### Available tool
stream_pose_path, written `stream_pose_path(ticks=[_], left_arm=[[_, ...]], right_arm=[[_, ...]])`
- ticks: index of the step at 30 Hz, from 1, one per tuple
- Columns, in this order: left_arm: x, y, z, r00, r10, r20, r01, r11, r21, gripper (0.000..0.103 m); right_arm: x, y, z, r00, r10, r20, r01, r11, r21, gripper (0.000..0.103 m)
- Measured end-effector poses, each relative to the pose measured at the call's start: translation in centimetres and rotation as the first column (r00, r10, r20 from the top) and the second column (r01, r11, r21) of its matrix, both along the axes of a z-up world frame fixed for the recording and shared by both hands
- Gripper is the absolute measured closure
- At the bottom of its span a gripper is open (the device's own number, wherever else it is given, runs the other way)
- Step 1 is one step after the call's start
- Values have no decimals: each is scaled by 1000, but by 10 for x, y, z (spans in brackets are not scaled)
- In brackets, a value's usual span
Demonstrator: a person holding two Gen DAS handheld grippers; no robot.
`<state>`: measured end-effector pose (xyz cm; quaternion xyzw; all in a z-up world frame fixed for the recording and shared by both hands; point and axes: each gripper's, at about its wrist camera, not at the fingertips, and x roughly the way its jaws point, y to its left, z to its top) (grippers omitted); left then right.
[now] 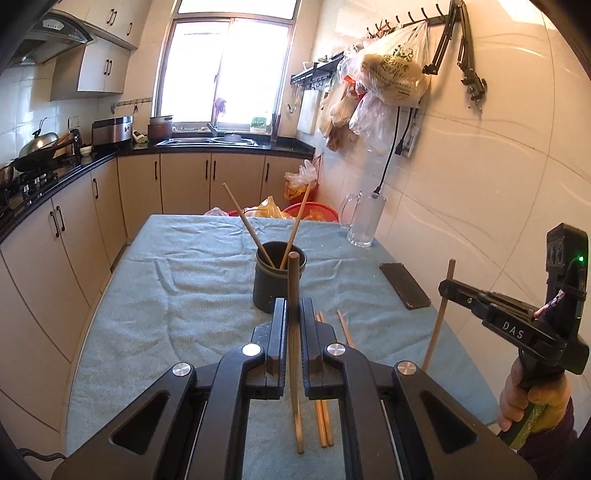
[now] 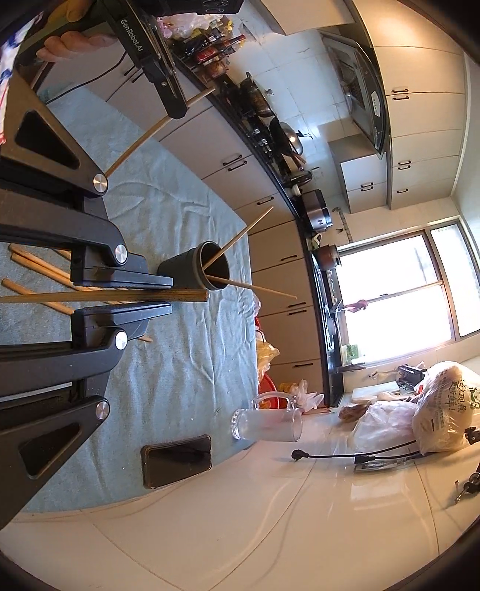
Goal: Organize utensils
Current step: 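Lift both chopsticks upright and carry them above the black holder cup, then lower the chopsticks into the cup and open both grippers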
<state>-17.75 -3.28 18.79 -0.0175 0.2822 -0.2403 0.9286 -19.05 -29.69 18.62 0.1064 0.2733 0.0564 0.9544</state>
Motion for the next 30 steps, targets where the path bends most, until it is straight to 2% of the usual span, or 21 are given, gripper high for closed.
stream_pose_path(ticks=[8,15,18,23,27,30], left_arm=[[10,-1,14,1000,-13,3,13,1000,-27,97],[36,-1,48,999,6,52,-3,999,-48,97],[57,-7,68,995,36,96,-31,998,-45,97],[96,-19,90,995,48,90,-40,996,-82,97],[127,-35,93,991,77,109,-71,995,-64,97],[149,-45,88,990,98,105,-94,995,-36,97]], right_arm=[[11,-4,8,1000,9,17,-9,1000,2,96],[35,-6,44,996,24,89,-25,1000,3,96],[52,-2,63,990,28,136,-29,1000,0,96],[93,2,93,980,27,197,-39,998,58,96],[125,8,106,970,1,243,-19,997,73,96],[144,9,104,966,-13,259,-10,996,90,96]])
